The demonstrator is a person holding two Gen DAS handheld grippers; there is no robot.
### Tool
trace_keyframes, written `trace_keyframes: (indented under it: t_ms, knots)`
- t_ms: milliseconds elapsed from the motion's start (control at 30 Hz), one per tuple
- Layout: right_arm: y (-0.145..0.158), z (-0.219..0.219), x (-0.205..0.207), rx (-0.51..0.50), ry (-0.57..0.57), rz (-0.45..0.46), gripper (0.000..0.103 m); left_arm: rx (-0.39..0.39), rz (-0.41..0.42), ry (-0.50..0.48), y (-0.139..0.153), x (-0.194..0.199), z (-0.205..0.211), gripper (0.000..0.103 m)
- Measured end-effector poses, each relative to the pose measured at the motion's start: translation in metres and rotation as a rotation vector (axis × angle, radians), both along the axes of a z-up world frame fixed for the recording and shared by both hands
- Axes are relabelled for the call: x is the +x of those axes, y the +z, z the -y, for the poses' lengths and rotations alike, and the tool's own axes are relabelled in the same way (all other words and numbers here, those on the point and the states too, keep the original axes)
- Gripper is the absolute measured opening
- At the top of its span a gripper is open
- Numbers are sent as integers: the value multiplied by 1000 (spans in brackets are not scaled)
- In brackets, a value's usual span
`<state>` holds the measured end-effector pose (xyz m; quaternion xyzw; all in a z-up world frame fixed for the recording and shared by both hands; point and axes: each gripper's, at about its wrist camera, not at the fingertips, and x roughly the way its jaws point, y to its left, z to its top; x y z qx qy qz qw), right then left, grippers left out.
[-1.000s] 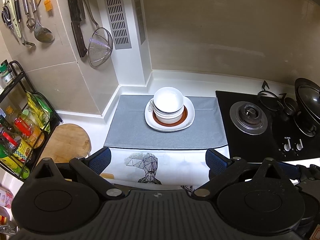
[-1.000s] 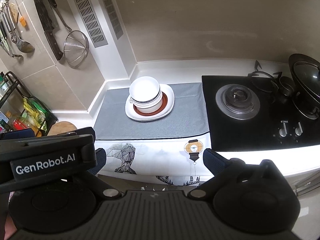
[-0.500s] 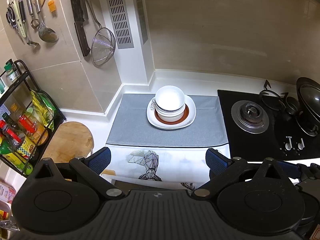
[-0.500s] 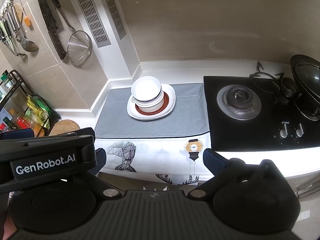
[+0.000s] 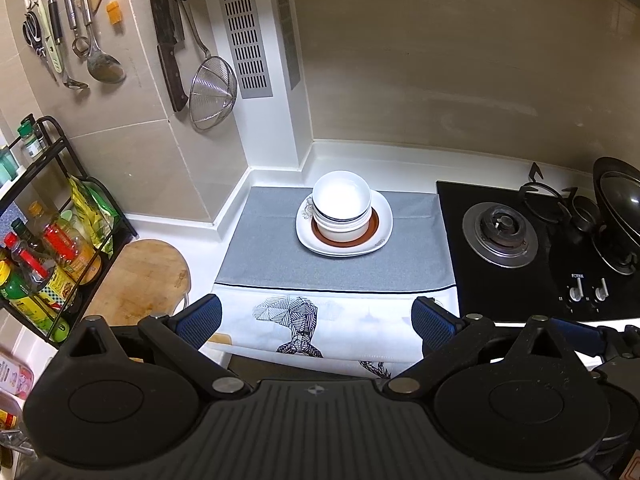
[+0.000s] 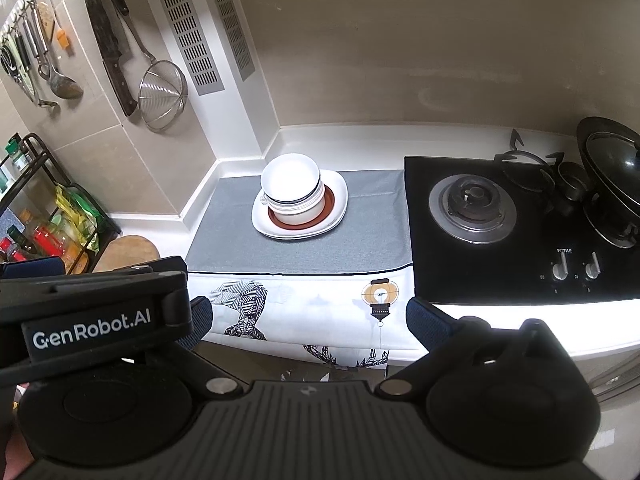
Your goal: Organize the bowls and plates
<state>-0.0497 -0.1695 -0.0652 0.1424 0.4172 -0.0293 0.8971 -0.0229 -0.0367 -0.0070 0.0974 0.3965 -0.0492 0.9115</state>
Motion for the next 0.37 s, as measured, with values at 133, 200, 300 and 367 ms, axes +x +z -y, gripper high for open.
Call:
trace_keyframes:
  t_ms: [133, 200, 300, 367]
  knots:
    - [-2, -2, 0, 3, -4, -4, 103, 13, 0, 7, -1, 0, -2, 101]
    - [-3, -4, 1, 0, -4, -6, 103, 13, -4, 4, -2, 1, -4, 101]
    - [-4, -6, 4, -9, -2, -8, 103, 10, -12, -3, -4, 5, -5, 101]
    - [-5, -6, 6, -9, -1, -8, 103, 6, -12, -6, -5, 6, -6, 101]
